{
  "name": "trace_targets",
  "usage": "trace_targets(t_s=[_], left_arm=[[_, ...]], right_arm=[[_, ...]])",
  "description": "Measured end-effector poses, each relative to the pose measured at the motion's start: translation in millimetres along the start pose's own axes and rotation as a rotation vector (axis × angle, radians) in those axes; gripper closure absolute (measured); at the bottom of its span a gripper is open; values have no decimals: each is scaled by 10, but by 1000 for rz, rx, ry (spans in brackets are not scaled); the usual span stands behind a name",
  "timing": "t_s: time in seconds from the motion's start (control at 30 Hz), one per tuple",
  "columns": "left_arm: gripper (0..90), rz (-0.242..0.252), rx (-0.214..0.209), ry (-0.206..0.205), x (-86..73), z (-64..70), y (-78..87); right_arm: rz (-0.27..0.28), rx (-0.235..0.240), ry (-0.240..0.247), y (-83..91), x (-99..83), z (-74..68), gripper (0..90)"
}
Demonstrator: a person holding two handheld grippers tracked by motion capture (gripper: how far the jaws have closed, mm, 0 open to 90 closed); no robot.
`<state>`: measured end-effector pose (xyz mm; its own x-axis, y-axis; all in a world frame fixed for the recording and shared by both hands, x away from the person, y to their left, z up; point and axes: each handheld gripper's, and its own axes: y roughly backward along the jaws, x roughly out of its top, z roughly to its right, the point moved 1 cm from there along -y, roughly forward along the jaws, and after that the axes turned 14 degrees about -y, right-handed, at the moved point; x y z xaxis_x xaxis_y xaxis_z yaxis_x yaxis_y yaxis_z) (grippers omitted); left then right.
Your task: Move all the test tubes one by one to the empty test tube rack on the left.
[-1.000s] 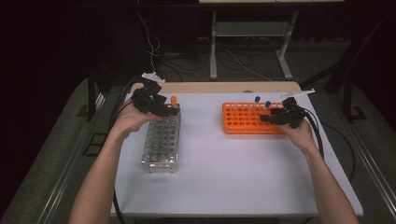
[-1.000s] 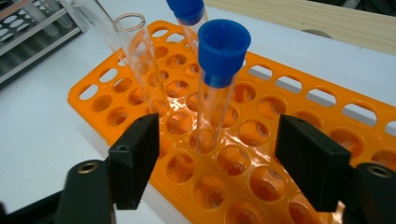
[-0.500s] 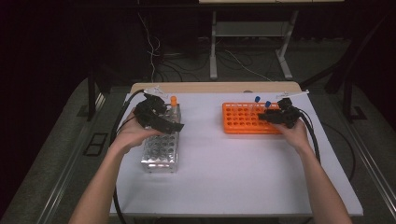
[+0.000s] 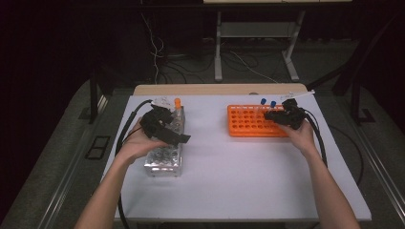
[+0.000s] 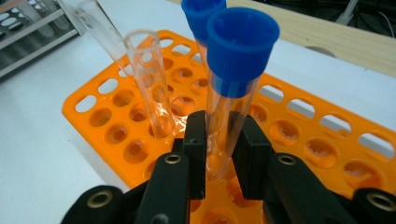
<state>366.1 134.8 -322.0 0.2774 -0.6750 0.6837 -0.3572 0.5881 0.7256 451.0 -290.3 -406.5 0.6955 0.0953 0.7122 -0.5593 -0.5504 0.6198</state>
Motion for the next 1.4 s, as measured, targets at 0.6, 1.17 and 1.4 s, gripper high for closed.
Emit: trace_targets(t_s=[0.6,1.17,1.4], left_arm=[[3,-9,4,-20,63,40,1],[5,-6,-15,-69,182,149,5],[16,3,-39,-100,265,233,-13]], right_arm=[[1,17,86,429,140,-249,760],[-71,96,173,640,67,-666,760],[-115,150,234,645,-13,-937,759]])
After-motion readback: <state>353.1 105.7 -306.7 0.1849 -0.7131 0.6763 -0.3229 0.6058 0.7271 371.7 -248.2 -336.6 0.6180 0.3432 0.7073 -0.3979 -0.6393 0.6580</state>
